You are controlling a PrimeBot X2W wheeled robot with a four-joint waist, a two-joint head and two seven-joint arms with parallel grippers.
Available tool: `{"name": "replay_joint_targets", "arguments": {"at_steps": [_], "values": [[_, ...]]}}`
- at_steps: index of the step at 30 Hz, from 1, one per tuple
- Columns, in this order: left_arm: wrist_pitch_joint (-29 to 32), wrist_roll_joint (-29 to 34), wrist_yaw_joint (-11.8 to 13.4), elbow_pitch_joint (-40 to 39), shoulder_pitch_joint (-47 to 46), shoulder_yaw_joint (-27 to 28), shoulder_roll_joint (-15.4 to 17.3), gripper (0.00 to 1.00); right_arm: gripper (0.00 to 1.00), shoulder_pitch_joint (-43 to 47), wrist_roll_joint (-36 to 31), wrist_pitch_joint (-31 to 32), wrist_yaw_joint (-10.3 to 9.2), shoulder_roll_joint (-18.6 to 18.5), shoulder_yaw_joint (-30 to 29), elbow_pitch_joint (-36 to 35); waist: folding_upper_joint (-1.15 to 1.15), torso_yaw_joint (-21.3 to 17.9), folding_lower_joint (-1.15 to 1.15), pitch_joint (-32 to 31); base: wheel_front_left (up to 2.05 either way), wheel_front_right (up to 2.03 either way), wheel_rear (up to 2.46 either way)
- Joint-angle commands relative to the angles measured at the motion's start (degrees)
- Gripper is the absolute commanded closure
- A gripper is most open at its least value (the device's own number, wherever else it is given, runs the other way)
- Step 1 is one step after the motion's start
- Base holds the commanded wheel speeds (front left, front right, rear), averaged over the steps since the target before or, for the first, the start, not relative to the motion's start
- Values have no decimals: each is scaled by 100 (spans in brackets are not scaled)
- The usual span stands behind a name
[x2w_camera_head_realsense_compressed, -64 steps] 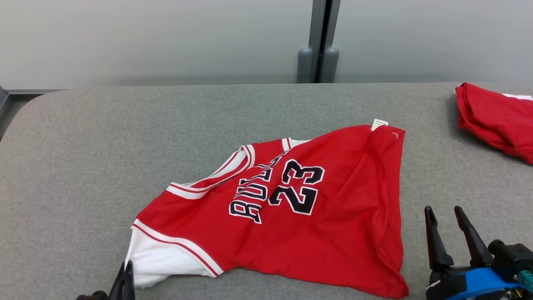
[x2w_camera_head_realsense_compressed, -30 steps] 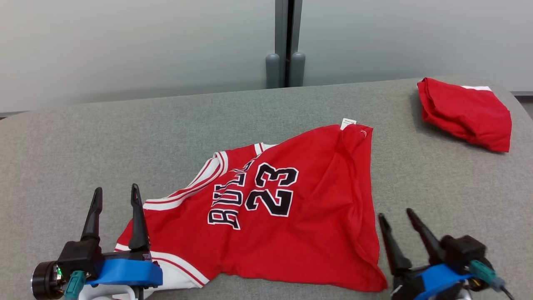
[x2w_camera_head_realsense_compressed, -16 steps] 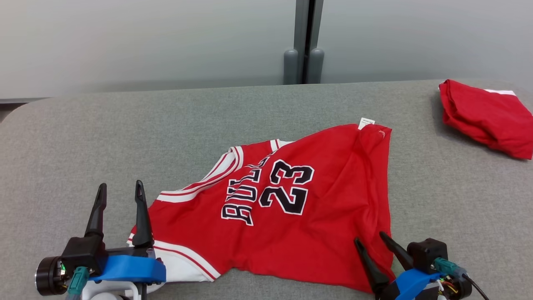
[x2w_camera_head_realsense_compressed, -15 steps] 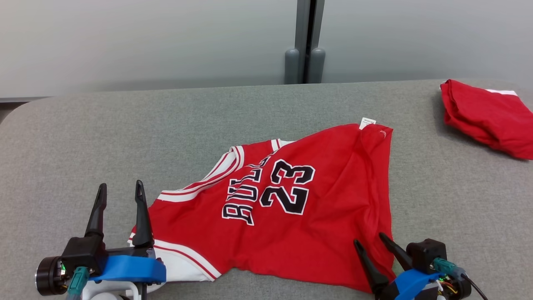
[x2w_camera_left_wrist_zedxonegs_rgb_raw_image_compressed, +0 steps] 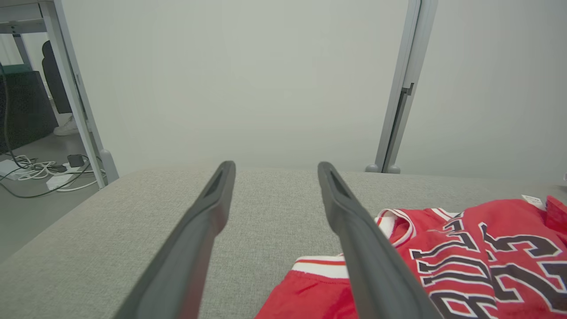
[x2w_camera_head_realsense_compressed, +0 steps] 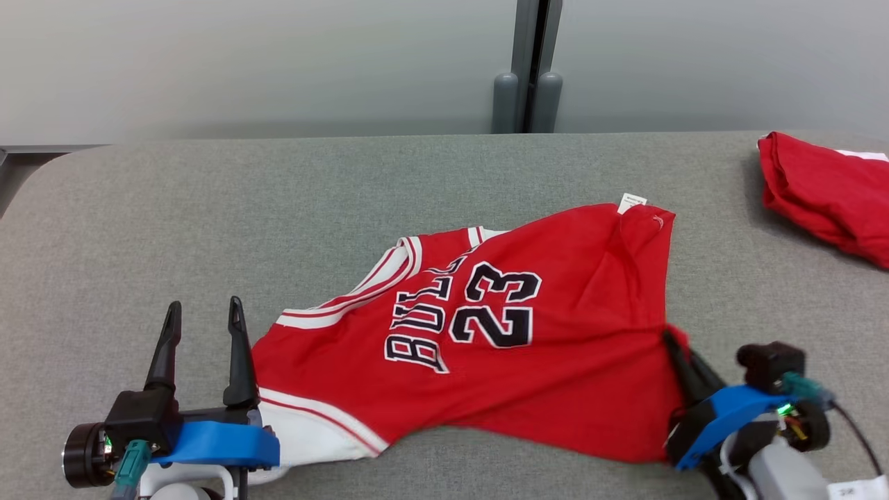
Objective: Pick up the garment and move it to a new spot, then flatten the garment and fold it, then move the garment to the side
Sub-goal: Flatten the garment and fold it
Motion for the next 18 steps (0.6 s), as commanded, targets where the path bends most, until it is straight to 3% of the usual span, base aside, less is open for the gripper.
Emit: {"name": "replay_joint_targets", "arguments": {"at_steps": [1,6,8,9,18], "values": [[-26,17,-12,17,-77,2,-13,0,100,-125,71,-42,2,-66,-67,96,0,5,0,0,0,0,0],[-26,23,-24,44,-68,-3,-17,0,100,-279,370,-48,2,-193,-208,445,0,26,0,-25,0,0,0],[-26,8,-18,49,-28,14,-18,0,28,-298,562,-71,2,-148,-61,425,0,-1,0,-44,0,0,0],[-26,-4,-16,53,-2,31,-18,0,0,-288,650,-108,2,-169,-25,434,0,-27,0,-56,0,0,0],[-26,11,-49,70,114,112,-22,0,0,-72,734,-448,2,-366,-118,148,0,-228,0,-206,0,0,0]]}}
